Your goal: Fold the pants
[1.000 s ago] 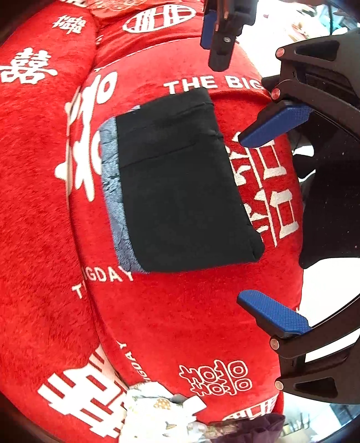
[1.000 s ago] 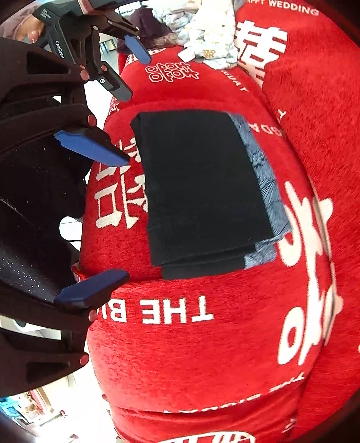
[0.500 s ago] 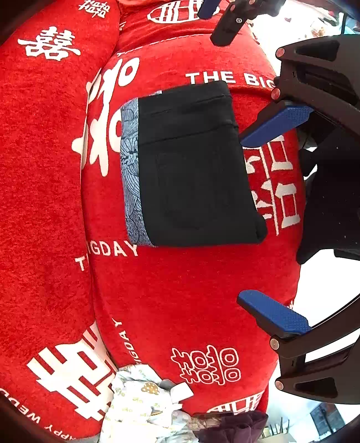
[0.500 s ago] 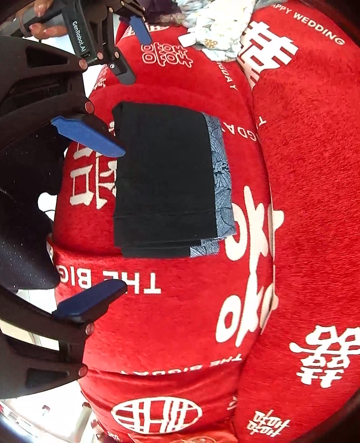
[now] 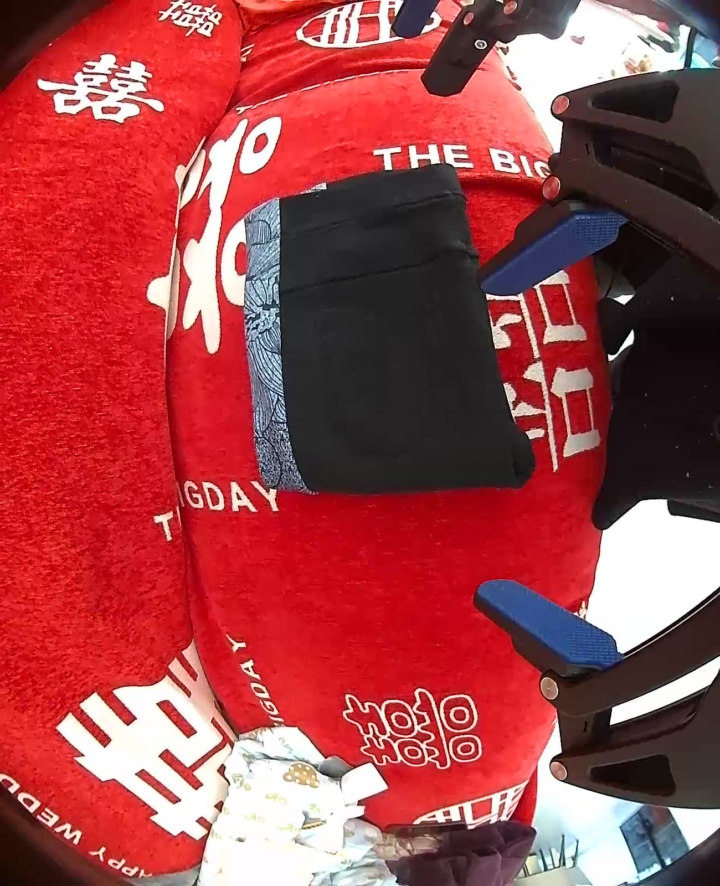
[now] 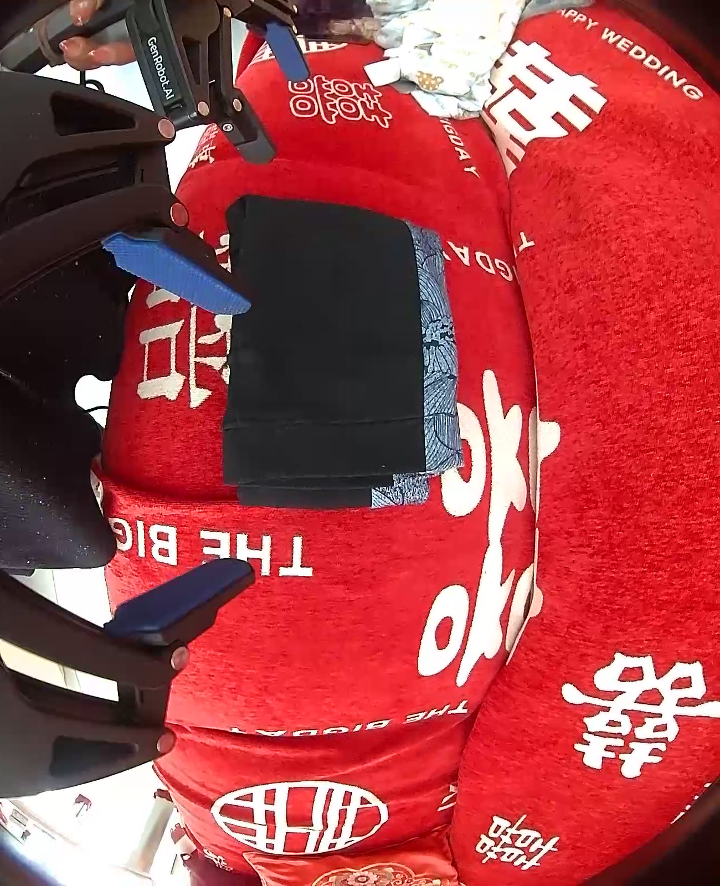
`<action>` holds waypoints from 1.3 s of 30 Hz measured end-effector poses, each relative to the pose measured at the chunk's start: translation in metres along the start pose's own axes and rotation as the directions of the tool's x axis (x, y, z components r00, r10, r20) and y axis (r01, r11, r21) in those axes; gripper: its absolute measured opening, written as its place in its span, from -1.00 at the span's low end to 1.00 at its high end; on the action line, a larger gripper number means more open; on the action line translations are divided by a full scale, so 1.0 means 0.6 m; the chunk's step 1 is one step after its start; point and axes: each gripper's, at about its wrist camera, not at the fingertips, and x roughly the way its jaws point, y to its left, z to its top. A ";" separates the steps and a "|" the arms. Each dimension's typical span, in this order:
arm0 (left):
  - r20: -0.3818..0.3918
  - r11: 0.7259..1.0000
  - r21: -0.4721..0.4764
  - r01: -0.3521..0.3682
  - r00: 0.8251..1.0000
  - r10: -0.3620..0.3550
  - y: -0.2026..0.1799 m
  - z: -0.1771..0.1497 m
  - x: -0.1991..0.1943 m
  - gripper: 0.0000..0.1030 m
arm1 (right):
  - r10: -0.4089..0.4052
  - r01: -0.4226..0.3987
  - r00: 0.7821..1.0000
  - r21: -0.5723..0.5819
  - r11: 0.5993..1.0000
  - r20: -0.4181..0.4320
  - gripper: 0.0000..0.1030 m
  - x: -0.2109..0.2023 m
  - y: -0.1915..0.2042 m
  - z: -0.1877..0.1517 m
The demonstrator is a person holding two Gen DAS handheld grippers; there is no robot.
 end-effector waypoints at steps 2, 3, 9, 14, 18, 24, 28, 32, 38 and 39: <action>0.004 1.000 0.001 0.000 1.000 0.000 -0.001 -0.001 -0.002 1.00 | -0.001 0.001 1.000 -0.001 1.000 0.000 0.78 -0.001 0.002 -0.002; 0.006 1.000 0.001 0.001 1.000 -0.001 -0.002 -0.001 -0.002 1.00 | -0.001 0.001 1.000 -0.002 1.000 0.000 0.78 -0.001 0.003 -0.002; 0.012 1.000 0.002 0.000 1.000 0.000 -0.004 -0.002 -0.005 1.00 | -0.004 0.004 1.000 -0.004 1.000 0.000 0.78 -0.002 0.006 -0.004; 0.020 1.000 0.002 -0.003 1.000 0.002 -0.004 0.000 -0.008 1.00 | -0.004 0.004 1.000 -0.003 1.000 -0.002 0.78 -0.002 0.005 -0.002; 0.020 1.000 0.003 -0.002 1.000 0.002 -0.003 0.001 -0.008 1.00 | -0.006 0.006 1.000 -0.004 1.000 -0.003 0.78 -0.002 0.005 -0.002; 0.021 1.000 0.002 -0.003 1.000 0.003 -0.004 0.001 -0.008 1.00 | -0.007 0.007 1.000 -0.005 1.000 -0.007 0.78 0.001 0.003 0.000; 0.021 1.000 0.002 -0.003 1.000 0.003 -0.004 0.001 -0.008 1.00 | -0.007 0.007 1.000 -0.004 1.000 -0.006 0.78 0.001 0.004 0.000; 0.020 1.000 0.002 -0.003 1.000 0.003 -0.004 0.001 -0.008 1.00 | -0.007 0.007 1.000 -0.003 1.000 -0.006 0.78 0.001 0.004 0.000; 0.021 1.000 0.004 -0.006 1.000 0.006 -0.003 0.003 -0.007 1.00 | -0.008 0.008 1.000 -0.004 1.000 -0.009 0.78 0.005 0.003 0.004; 0.020 1.000 0.004 -0.007 1.000 0.007 -0.003 0.004 -0.006 1.00 | -0.009 0.009 1.000 -0.004 1.000 -0.010 0.78 0.005 0.003 0.006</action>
